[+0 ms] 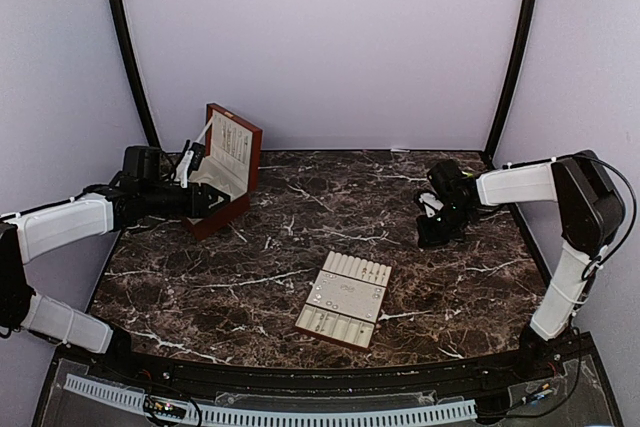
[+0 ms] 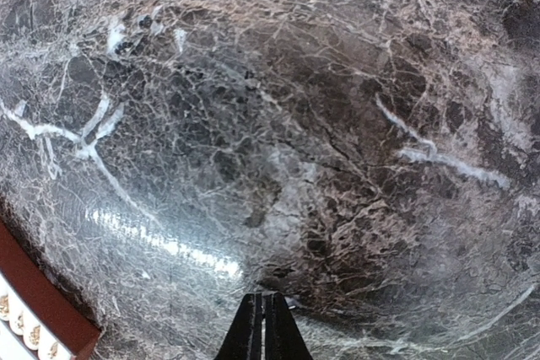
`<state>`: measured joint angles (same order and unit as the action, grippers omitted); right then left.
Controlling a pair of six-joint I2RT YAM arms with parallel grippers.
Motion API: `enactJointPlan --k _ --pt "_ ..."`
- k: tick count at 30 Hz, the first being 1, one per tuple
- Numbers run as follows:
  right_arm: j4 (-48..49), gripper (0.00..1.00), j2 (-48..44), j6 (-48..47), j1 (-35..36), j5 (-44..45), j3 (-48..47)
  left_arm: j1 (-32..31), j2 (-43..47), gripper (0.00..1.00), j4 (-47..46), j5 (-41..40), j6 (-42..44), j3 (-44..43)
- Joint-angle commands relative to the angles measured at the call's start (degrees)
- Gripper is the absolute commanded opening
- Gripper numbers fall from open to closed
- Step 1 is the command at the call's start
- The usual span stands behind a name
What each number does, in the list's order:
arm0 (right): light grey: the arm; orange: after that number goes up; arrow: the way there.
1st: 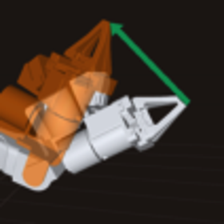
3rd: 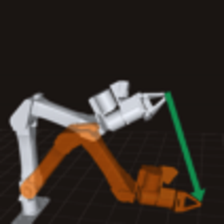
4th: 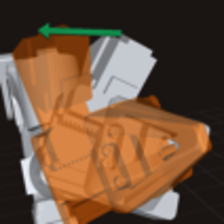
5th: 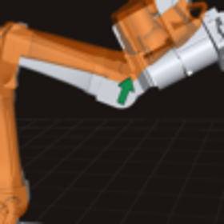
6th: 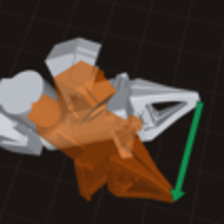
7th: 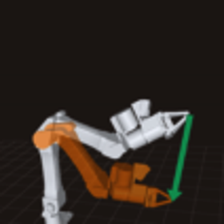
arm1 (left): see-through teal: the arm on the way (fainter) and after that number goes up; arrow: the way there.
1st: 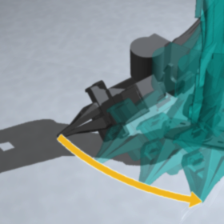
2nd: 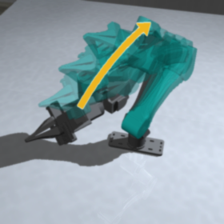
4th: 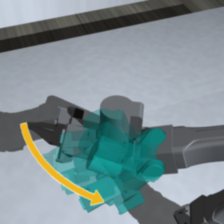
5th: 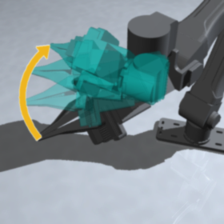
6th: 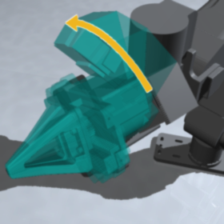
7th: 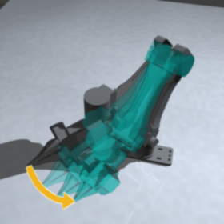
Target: Organize the mixed jewelry
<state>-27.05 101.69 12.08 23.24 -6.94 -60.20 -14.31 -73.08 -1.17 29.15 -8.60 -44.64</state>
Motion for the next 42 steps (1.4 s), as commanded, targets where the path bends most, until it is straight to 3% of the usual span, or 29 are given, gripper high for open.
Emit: enactJointPlan --k 1,20,32,42 --pt "0.2 0.05 0.4 0.1 0.3 0.7 -0.9 0.4 0.2 0.49 0.2 0.9 0.0 -1.1" --pt "1.2 0.0 -1.3 2.1 0.3 -2.0 -0.7 0.4 0.5 0.49 0.1 0.7 0.1 -1.1" --pt "2.9 0.0 -8.9 6.6 0.0 -10.0 2.3 0.4 1.4 0.49 -0.3 0.8 -0.2 -0.9" --pt "10.0 0.0 -18.1 14.4 0.2 -19.8 11.2 0.4 2.0 0.49 -0.7 1.4 -0.6 -0.7"
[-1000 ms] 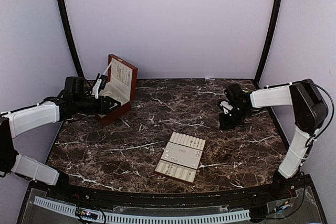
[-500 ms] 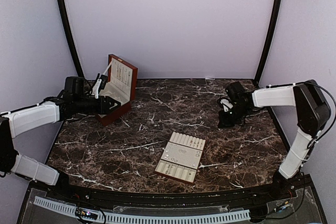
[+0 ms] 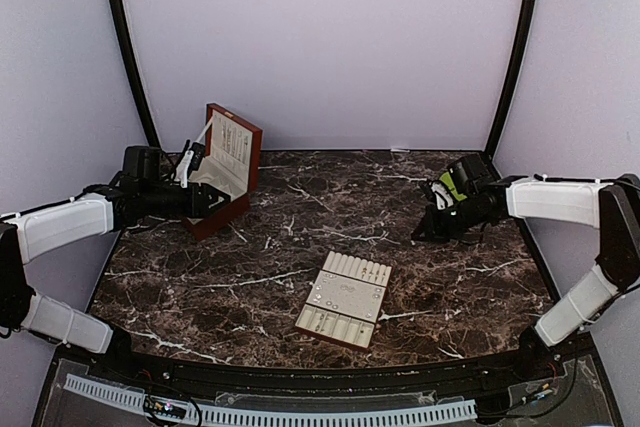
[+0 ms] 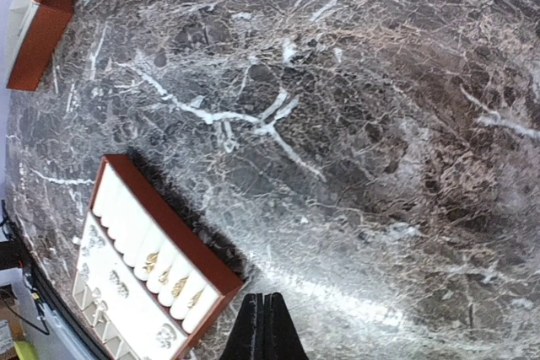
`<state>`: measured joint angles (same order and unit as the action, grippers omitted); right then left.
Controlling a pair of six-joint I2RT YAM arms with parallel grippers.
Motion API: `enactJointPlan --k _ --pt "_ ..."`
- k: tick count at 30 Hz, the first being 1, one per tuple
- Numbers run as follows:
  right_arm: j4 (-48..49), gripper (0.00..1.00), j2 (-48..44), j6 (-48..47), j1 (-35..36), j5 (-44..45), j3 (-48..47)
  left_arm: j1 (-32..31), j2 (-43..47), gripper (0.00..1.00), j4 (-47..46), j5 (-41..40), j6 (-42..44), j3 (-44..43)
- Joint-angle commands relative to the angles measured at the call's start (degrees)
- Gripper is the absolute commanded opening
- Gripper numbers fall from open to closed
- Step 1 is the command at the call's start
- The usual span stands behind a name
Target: Organize the mixed jewelry
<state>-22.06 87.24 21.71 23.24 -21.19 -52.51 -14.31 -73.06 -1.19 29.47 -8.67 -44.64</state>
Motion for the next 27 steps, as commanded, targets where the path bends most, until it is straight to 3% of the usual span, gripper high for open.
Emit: enactJointPlan --k 1,17,27 --pt "6.3 0.0 -4.6 5.8 0.3 -6.6 4.7 0.4 2.1 0.49 -0.7 1.2 -0.6 -0.6" --pt "23.8 0.0 -19.6 23.4 6.6 -11.3 22.7 0.4 4.7 0.49 -2.1 2.3 -1.6 0.2" --pt "34.7 0.0 -20.6 32.3 14.9 -9.0 29.2 0.4 5.1 0.49 -1.9 2.2 -1.4 0.2"
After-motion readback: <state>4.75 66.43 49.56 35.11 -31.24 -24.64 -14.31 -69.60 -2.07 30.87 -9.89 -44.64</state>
